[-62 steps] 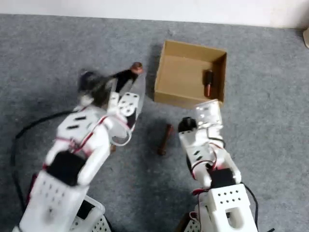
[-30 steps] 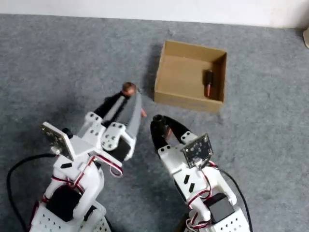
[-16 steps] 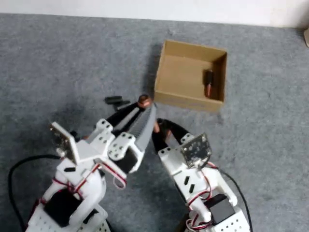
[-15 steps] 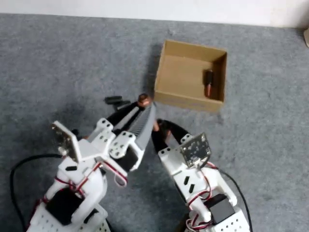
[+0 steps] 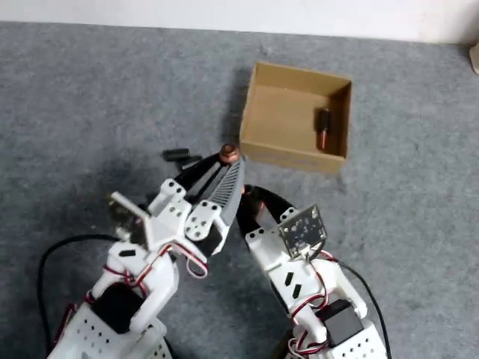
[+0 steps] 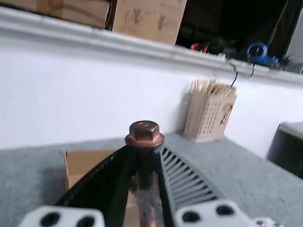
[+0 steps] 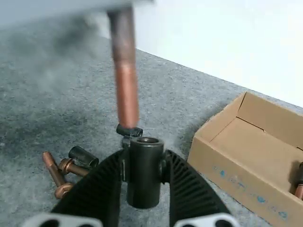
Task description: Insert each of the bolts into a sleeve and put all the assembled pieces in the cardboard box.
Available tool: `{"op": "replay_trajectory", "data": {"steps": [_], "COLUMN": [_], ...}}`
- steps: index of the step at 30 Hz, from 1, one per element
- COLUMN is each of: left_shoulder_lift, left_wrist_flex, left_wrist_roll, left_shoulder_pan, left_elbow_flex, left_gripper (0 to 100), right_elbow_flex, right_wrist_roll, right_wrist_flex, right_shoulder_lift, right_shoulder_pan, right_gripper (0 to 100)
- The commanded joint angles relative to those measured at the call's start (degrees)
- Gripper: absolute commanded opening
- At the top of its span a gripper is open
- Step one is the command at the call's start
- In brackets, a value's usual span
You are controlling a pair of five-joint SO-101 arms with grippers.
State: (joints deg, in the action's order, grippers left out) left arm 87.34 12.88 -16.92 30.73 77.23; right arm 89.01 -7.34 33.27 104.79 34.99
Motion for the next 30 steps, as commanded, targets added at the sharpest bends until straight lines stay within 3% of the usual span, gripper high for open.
{"op": "replay_trajectory", "data": {"steps": [1,11,20,26,30], "left_shoulder_lift": [-4.1,-5.6,-5.6,-5.6,-6.0], "left_wrist_flex": [-4.9,-4.7,-2.0,1.6,2.1], "left_wrist_roll": [-0.1,-0.2,-0.3,-8.1,-9.0], "left_shoulder_pan": [-0.3,-0.4,0.0,0.0,-0.2], "left_elbow_flex": [-0.7,-0.5,-0.4,-0.9,0.0], "left_gripper": [1,1,1,1,1], "right_elbow_flex": [-0.8,-0.8,-0.9,-0.9,-0.9], "right_wrist_roll": [-1.0,-3.9,-3.6,-3.6,-3.6], "right_wrist_flex": [0.1,0.8,0.6,0.6,0.6], "right_shoulder_lift": [0.7,0.7,0.7,0.7,0.7], "right_shoulder_pan": [2.4,3.8,0.7,0.5,0.6], "right_gripper": [0.4,0.4,0.4,0.4,0.4]}}
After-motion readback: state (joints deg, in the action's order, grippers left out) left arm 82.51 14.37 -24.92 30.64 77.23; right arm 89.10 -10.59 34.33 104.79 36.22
